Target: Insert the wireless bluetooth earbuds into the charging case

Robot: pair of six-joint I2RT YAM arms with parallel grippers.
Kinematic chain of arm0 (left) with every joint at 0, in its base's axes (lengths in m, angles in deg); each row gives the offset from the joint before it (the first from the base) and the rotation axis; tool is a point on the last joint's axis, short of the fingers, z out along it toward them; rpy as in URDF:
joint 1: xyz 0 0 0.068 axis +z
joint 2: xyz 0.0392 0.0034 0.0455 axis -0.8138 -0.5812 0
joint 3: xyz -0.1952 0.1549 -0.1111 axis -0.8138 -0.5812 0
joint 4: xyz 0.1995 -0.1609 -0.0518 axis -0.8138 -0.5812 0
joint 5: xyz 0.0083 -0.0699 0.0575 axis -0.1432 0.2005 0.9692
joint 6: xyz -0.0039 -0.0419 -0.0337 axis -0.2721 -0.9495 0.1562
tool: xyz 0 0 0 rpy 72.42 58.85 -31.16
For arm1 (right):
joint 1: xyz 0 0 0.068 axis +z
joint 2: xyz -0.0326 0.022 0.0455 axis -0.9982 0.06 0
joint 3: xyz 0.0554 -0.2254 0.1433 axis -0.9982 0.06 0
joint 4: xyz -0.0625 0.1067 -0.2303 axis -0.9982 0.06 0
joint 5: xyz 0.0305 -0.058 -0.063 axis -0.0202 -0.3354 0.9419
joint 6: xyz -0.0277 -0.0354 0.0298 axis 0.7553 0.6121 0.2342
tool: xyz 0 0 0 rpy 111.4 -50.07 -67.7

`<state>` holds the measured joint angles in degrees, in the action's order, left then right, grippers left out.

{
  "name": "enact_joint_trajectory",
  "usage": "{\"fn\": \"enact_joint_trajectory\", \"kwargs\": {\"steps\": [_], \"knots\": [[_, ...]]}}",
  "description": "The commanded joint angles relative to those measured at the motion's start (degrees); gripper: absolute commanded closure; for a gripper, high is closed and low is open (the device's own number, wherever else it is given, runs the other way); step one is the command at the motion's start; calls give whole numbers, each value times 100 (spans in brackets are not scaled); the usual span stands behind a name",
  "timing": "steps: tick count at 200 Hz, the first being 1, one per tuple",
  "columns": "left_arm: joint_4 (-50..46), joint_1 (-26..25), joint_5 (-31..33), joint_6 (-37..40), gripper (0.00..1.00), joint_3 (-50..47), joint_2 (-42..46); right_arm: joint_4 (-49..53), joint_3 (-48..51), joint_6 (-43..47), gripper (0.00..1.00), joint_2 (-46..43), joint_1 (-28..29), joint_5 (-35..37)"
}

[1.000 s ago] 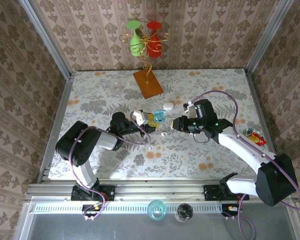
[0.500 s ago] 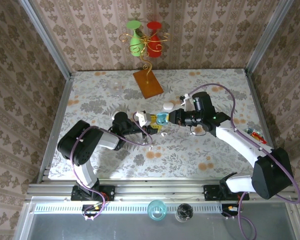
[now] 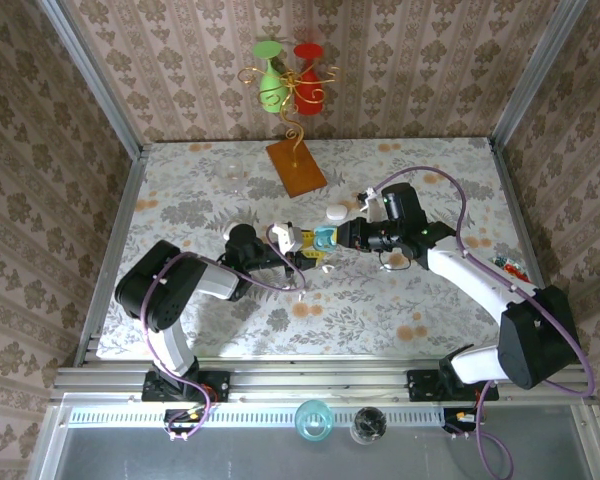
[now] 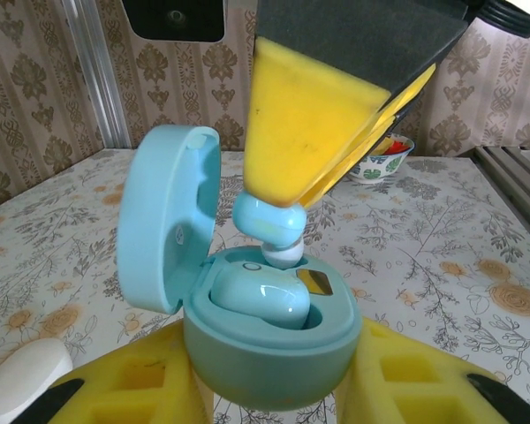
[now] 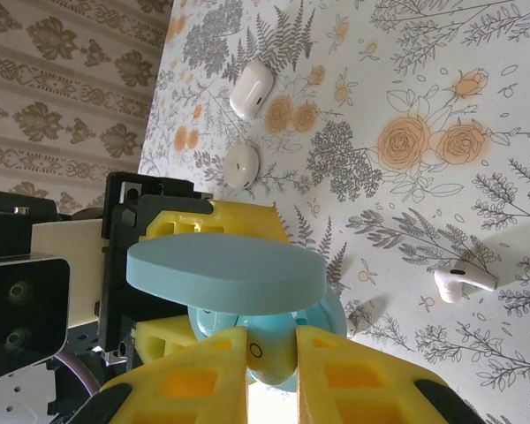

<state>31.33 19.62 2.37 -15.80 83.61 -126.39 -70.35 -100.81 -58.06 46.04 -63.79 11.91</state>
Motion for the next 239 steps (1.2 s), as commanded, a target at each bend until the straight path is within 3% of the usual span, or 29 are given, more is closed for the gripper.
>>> {"fn": "enact_joint_trajectory", "kwargs": {"steps": [1, 37, 138, 161, 239], "knots": [[175, -31, -167, -92, 66, 137, 99, -114, -30, 100, 80, 218, -26, -225], [193, -31, -163, -109, 66, 126, 123, -52, -22, 173, 76, 238, -21, -198], [193, 64, 226, 13, 67, -146, 248, 75, 109, 572, 43, -900, -106, 426], [183, 45, 250, -4, 67, -174, 270, 71, -193, 592, 38, -708, -103, 426], [186, 0, 356, 84, 67, -201, 310, -265, -837, 783, 37, 475, 281, -179]]}}
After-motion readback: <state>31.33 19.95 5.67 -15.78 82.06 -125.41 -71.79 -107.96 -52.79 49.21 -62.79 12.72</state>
